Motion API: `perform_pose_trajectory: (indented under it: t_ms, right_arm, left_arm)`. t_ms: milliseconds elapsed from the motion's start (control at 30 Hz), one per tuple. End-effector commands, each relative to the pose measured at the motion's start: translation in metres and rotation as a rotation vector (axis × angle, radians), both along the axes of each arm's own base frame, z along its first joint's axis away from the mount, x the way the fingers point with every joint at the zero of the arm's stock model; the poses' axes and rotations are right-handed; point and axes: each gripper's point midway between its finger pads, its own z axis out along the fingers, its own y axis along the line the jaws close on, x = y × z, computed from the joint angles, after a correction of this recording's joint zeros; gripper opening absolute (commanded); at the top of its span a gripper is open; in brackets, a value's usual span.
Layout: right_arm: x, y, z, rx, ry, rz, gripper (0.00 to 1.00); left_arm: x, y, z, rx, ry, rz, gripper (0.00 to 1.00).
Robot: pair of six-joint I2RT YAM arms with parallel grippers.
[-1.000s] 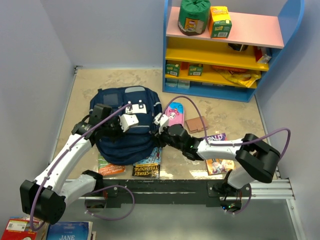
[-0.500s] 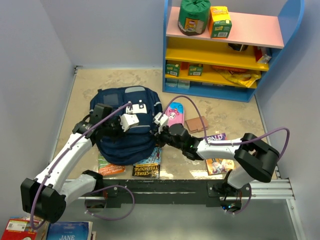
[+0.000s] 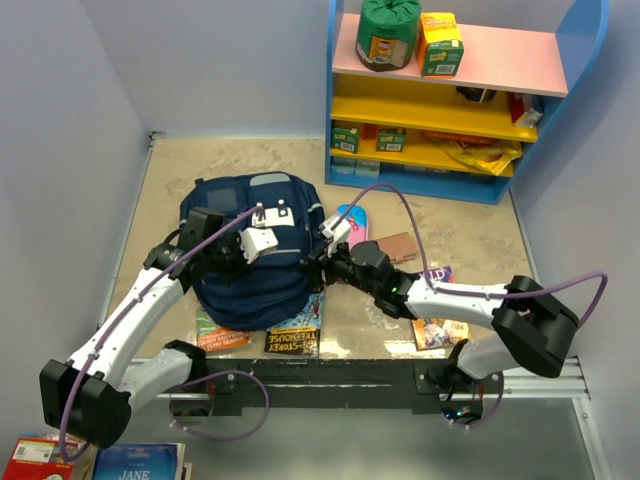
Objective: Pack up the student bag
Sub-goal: Unzip the student bag at the center of the board.
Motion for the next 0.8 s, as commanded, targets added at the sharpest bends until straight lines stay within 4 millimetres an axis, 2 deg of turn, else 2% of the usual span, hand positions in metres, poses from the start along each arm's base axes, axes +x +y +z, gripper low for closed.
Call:
perform_pose_trajectory:
  t_ms: [0,167,400,600,767]
  right_arm:
    - [0.007,-0.001,0.002,0.014,0.005,0.011,0.64]
    - [0.007,0.012,-0.011,0.009,0.029,0.065,0.64]
    - [0.000,0.022,-0.018,0.027,0.047,0.127,0.61]
    - [-0.007,0.030,-0.025,0.052,0.062,0.190,0.55]
    - [-0.014,0.036,-0.037,0.074,0.121,0.260,0.43]
  left_arm:
    - [0.009,-0.015,0.032,-0.082,-0.095,-0.032,0.00]
    - [0.010,-0.015,0.031,-0.077,-0.097,-0.031,0.00]
    - [0.012,-0.015,0.031,-0.079,-0.097,-0.029,0.00]
    - [0.013,-0.015,0.030,-0.078,-0.093,-0.027,0.00]
    - [0.013,-0.015,0.030,-0.076,-0.092,-0.026,0.00]
